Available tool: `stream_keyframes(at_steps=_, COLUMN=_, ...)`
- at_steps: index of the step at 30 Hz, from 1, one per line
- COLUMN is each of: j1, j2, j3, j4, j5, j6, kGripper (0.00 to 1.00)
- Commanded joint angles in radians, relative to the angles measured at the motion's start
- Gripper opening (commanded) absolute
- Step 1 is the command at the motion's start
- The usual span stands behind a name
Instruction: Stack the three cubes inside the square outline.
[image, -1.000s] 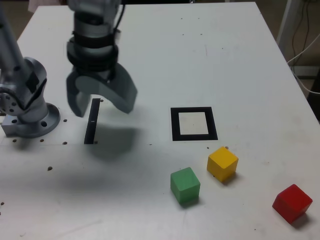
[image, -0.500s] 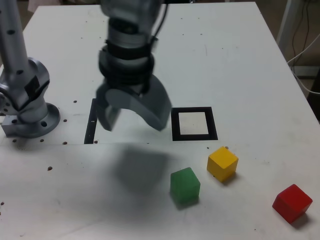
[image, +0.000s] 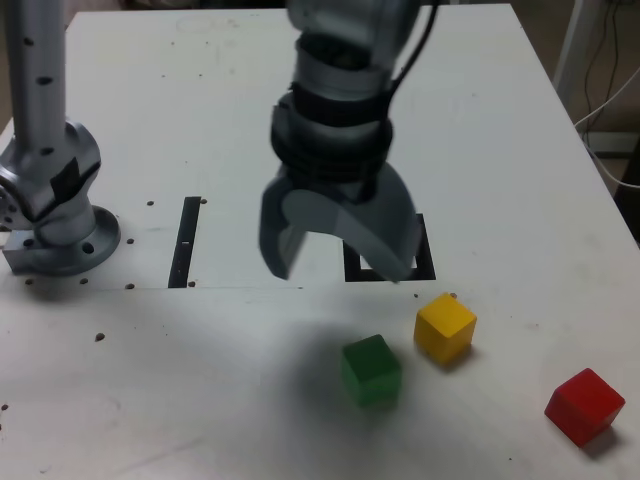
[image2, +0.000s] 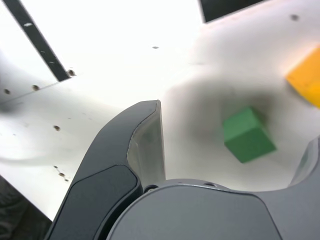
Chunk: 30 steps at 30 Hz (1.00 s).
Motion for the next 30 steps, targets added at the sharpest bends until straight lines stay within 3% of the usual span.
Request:
stream_keyframes(at_steps=1, j1=-0.006, j2=0.032, j3=-0.059, j4=0.027, j5=0.001, j6=-0.002, kGripper=0.99)
stream_keyframes(at_steps=20, j1=-0.021, j2=0.32, j3=-0.572, j4=0.208, j5=0.013, j6=0.035, kGripper=0.99)
stream_keyframes(at_steps=30, j1=-0.021, j2=0.443, j3=-0.791, j4=0.242, j5=0.015, j6=0.064, kGripper=1.0)
